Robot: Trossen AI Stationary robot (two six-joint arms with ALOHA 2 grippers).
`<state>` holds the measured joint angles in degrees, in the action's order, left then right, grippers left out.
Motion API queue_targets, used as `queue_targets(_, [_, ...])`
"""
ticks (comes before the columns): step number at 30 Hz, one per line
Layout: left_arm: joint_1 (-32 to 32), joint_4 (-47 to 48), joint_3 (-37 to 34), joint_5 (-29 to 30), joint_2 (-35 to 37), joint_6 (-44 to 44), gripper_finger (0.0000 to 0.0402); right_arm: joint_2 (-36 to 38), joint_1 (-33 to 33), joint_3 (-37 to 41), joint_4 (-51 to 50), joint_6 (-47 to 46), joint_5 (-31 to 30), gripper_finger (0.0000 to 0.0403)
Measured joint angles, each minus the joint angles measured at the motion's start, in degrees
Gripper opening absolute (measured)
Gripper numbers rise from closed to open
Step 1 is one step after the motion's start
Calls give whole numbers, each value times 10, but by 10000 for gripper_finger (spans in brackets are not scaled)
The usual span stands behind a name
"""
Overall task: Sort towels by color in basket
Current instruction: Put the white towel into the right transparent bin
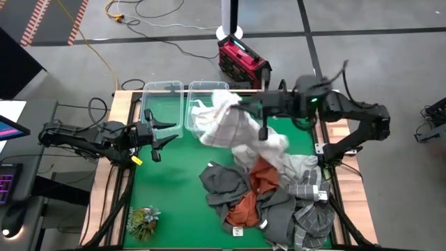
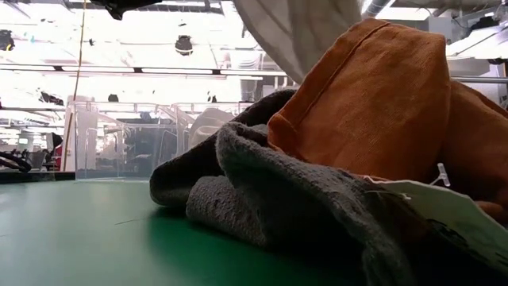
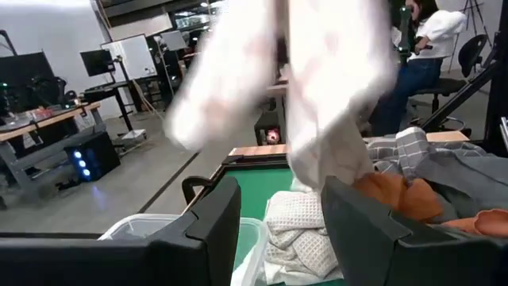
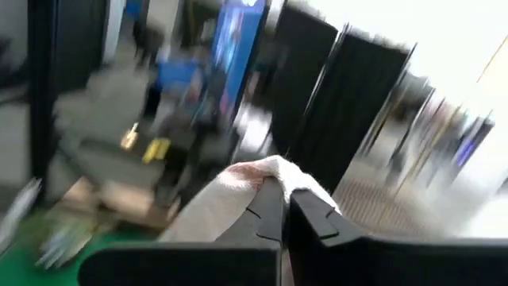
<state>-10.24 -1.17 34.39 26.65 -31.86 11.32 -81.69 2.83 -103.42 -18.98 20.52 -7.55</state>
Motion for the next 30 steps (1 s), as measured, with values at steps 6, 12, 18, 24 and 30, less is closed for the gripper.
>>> queue_targets(6, [0, 0, 0, 0, 0, 0, 167, -1, -7, -3, 190, 159, 31, 32])
queue_targets(12, [0, -6, 0, 0, 0, 9, 167, -10, -55, -4, 368, 194, 78, 28])
queue_targets(18, [0, -11, 0, 0, 0, 16, 167, -61, -125, -3, 536, 127, 111, 30])
queue_targets(24, [0, -11, 0, 0, 0, 22, 167, -133, -186, -90, 621, 32, 148, 28])
queue_targets(30, [0, -12, 0, 0, 0, 39, 167, -235, -219, -228, 610, -8, 167, 29])
